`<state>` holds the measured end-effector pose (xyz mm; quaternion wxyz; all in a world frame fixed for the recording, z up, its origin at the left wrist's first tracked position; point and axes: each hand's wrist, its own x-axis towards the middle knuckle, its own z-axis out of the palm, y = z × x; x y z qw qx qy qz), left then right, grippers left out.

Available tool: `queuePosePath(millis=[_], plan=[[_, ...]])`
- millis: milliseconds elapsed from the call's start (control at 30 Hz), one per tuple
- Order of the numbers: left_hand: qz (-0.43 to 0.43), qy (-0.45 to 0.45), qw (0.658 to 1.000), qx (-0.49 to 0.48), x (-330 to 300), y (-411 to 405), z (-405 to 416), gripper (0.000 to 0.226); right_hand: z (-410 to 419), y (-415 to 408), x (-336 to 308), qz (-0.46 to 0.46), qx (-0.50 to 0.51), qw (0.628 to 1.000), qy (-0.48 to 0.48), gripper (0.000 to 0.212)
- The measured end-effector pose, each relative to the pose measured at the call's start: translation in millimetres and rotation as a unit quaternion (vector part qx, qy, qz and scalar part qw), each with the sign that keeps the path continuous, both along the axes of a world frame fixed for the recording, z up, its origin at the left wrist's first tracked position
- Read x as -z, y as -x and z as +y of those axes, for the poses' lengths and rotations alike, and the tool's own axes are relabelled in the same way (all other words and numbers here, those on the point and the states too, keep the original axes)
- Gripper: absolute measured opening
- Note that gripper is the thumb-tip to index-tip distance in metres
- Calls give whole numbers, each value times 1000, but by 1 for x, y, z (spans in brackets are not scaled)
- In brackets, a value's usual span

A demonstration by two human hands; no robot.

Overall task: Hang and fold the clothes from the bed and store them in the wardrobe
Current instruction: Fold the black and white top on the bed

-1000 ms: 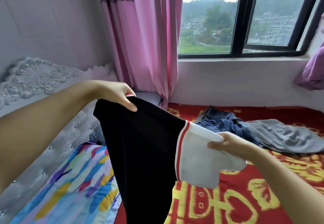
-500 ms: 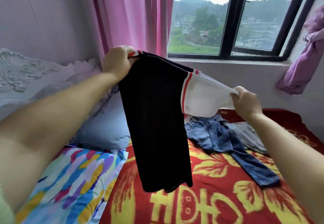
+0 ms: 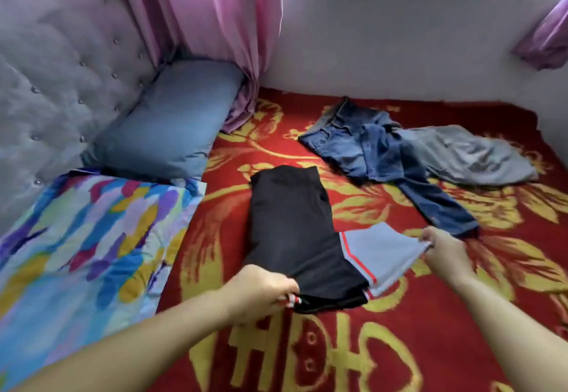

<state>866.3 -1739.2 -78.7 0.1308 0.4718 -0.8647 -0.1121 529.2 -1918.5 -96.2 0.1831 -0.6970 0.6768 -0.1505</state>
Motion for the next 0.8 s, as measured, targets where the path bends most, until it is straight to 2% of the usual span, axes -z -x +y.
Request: queuePosePath(millis=[33, 200, 333, 433, 500, 567, 667, 733, 800], plan=[[-11, -69, 998, 0, 34, 11, 13, 13, 11, 8, 28, 14, -8, 1000, -17, 19], [-112, -256, 960, -2, 160, 61, 67, 25, 56, 34, 126, 55, -12, 994, -93, 25], [-91, -334, 938, -13, 199, 91, 97, 26, 75, 42, 159, 36, 42, 992, -114, 25], [-56, -350, 934, -46, 213, 107, 111, 25, 72, 17, 158, -29, 67, 993, -95, 25], [-43, -369, 927, -47, 217, 114, 110, 24, 67, -21, 147, -84, 13, 995, -49, 20], [-39, -400, 915, -37, 219, 117, 104, 27, 69, -65, 142, -121, -106, 987, -14, 21], [-30, -430, 902, -30, 221, 119, 95, 26, 95, -116, 151, -112, -286, 949, -73, 40], [-2, -447, 893, -45, 220, 119, 93, 20, 114, -128, 168, -78, -320, 935, -130, 55], [26, -463, 884, -62, 220, 115, 92, 17, 125, -121, 181, -72, -286, 935, -195, 64]])
